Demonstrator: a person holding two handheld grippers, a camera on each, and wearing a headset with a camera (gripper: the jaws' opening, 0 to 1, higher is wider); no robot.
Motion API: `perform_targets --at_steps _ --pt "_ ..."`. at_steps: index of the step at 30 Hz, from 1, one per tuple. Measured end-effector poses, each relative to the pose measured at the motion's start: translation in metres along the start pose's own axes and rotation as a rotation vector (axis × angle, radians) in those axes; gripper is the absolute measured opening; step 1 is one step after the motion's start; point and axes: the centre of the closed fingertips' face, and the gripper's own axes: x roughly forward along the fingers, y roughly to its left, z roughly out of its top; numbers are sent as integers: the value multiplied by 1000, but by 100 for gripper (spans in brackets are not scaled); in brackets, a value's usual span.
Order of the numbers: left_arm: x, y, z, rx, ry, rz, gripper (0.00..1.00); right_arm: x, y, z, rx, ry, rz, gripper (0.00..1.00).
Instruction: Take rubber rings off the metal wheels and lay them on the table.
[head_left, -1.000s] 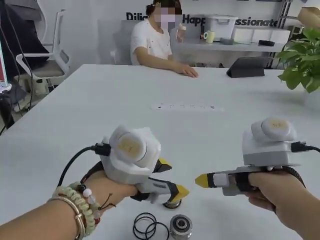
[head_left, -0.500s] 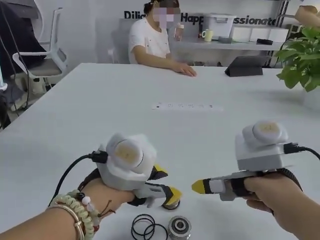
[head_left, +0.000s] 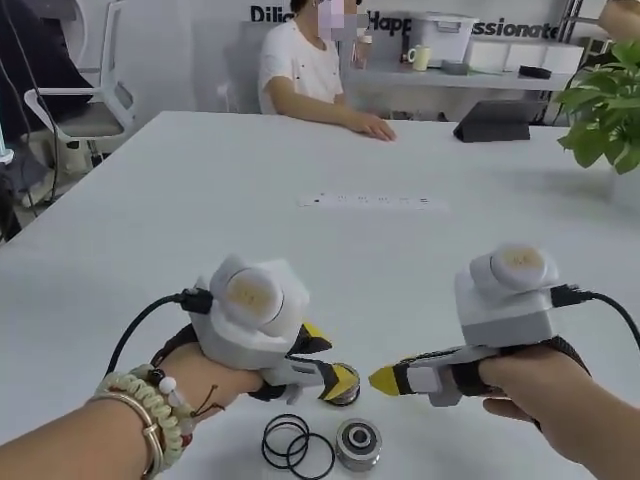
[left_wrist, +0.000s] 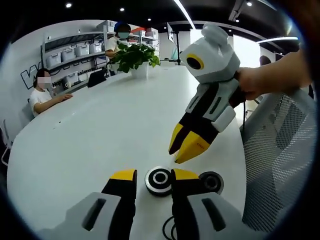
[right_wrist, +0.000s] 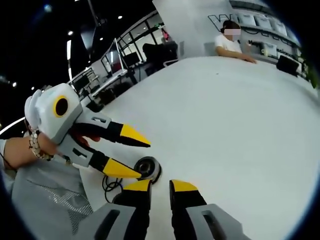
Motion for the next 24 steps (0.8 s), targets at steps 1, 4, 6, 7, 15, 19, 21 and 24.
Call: perform_targets --at_steps 1,4,6,7,15,19,21,24 --pt "0 0 -1 -1 3 -2 20 1 2 -1 -15 5 3 12" --pt "0 0 -4 -9 11 -7 17 5 6 -3 -42 17 14 13" --pt "0 -2 -3 -50 -1 -21 14 8 7 -7 -65 38 22 13" --pt "0 -3 -2 -58 -6 -32 11 10 9 -10 -80 48 28 13" --pt "2 -8 -8 -38 15 -56 8 16 13 -13 -134 63 34 17" --pt "2 -9 -8 -30 15 -51 8 17 13 -12 -153 58 30 17" --pt "2 -9 -8 -33 15 -50 8 18 13 -10 -169 51 27 16" --pt "2 -9 -8 -36 11 -53 8 19 12 -10 -259 60 12 15"
